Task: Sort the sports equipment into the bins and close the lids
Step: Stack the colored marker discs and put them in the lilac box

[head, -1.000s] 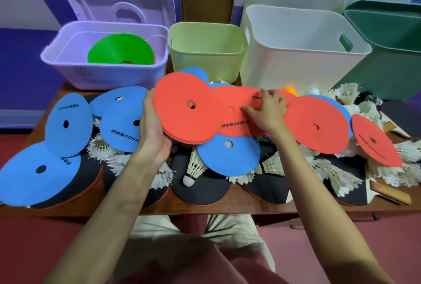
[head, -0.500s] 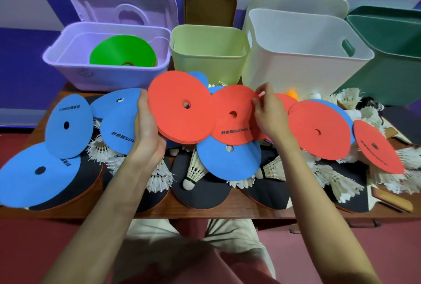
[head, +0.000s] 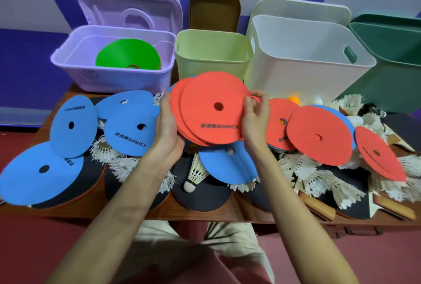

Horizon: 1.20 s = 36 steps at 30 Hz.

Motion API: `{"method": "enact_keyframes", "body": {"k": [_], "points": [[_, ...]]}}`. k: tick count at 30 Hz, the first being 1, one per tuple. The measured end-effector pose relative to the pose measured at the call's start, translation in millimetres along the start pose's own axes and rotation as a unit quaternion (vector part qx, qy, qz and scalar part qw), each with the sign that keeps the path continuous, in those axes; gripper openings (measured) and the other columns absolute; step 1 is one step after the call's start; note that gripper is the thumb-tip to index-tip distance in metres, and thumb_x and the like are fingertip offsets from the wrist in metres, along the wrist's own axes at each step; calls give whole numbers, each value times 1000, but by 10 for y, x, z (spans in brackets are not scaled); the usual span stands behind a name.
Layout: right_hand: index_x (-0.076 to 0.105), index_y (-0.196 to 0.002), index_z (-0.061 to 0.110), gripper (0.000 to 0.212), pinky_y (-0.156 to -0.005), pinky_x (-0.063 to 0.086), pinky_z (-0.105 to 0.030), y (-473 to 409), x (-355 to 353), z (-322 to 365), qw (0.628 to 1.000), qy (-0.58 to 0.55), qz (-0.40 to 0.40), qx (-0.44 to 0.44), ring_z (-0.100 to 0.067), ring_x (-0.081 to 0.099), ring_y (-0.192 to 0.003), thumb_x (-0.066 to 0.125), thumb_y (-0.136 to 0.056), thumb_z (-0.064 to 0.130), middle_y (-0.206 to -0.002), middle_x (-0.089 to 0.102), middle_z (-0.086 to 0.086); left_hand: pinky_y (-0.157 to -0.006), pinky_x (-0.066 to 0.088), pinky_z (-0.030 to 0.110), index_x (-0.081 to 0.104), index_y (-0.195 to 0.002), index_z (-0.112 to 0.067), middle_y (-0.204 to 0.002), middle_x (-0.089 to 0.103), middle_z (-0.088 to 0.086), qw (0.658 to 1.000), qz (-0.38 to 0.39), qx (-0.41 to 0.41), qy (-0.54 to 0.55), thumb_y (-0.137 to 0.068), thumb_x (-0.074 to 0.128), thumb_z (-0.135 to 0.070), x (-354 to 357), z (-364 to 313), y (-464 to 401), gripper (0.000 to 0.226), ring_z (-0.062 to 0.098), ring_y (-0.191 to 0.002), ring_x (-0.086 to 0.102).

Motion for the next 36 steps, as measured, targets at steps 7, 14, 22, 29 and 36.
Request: {"method": "enact_keyframes", "body": {"k": [7,14,22,29,36], "points": [[53,-107,5,15,-83,45,-36,70,133,3,989,130,37,-61,-18,55,-89,50,-93,10,-98,57,-2,-72,54,24,59,-112,-21,-99,70,-2,1000,-4,-9,-6,-102,28,-46,58,111,66,42,8,-84,67],[69,-99,15,15,-88,46,-36,-46,-124,-131,971,217,81,-60,-26,55,-98,57,-90,16,-97,58,1,-69,54,25,61,-105,-23,-93,71,-5,1000,-9,-6,-6,-102,31,-45,15,118,37,38,7,-80,68],[66,-102,11,17,-73,47,-20,-155,-329,-224,976,197,95,6,-10,61,-80,52,-94,15,-98,66,-4,-67,54,26,62,-100,-23,-85,71,-6,999,-38,5,-1,-102,33,-44,-101,70,-38,36,8,-77,68],[60,-83,7,25,-65,42,-41,-238,816,58,947,192,254,-41,-14,46,-64,43,-98,15,-63,48,7,-62,54,23,61,-88,-21,-71,71,-8,995,-82,56,22,-103,34,-38,-259,-402,-331,35,5,-65,66],[68,-91,-5,25,-65,34,-30,-1005,1920,279,952,214,206,-69,-18,48,-71,49,-93,11,-76,58,-9,-61,49,21,60,-80,-21,-78,63,-7,978,-49,120,-162,-102,32,-37,-384,-1430,-1162,38,6,-66,59]]}}
Point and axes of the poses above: each hand's wrist, its own y-axis away from the middle knuckle, its own x-axis out of the palm, z = x × y, the point moved 9 cm from there along -y, towards the middle knuckle
